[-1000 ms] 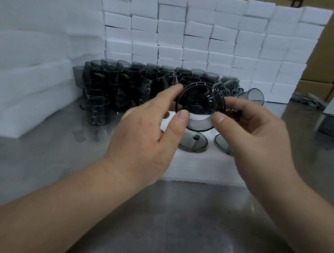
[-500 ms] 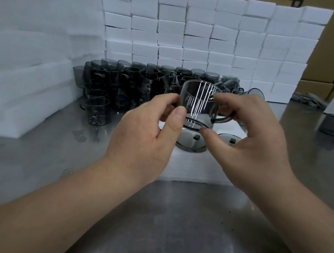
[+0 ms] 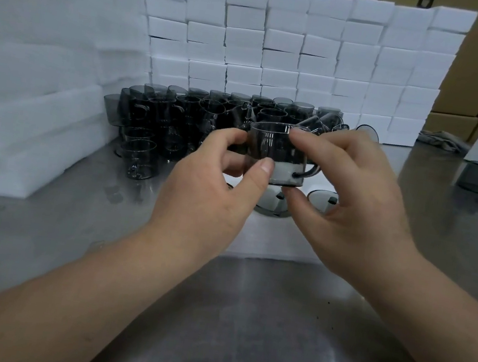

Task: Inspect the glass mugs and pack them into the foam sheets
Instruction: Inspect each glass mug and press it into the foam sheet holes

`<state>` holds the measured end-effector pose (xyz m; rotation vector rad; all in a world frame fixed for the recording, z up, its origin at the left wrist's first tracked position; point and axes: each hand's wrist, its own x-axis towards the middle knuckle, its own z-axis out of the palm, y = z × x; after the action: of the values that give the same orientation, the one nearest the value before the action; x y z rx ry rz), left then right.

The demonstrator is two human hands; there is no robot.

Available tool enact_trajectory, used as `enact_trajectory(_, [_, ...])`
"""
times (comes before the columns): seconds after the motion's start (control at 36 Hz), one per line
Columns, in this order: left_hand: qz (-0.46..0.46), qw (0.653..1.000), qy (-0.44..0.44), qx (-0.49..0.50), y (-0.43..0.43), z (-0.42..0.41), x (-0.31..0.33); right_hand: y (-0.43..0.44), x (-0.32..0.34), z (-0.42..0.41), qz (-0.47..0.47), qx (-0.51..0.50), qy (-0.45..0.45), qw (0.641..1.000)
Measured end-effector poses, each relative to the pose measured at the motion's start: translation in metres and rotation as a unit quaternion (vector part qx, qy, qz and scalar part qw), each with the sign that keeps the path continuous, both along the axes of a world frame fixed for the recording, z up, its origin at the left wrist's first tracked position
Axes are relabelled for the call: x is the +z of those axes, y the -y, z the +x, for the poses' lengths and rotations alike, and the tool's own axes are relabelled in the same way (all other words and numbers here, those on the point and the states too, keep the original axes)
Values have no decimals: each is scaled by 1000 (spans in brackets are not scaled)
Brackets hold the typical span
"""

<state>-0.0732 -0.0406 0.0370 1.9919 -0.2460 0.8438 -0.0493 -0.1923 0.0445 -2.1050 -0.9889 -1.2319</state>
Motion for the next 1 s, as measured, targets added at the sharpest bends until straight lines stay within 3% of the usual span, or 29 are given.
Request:
enact_trajectory(0.25, [-7, 1000, -18, 3, 1, 0, 1, -3, 1, -3, -22, 7, 28, 999])
enact_trajectory(0.42, [-54, 998, -6, -14, 0, 2, 1, -1, 1, -3, -13, 33, 1, 999])
enact_trajectory(0.58, [-101, 994, 19, -35, -3, 4, 6, 3, -1, -5, 83, 91, -76, 990])
enact_trajectory(0.72, [-128, 989, 21, -72, -4, 4, 7, 4, 0, -6, 177, 159, -139, 961])
enact_trajectory(1.0, [-146, 971, 58, -181, -2, 1, 7, 1, 5, -2, 293, 275, -324, 857])
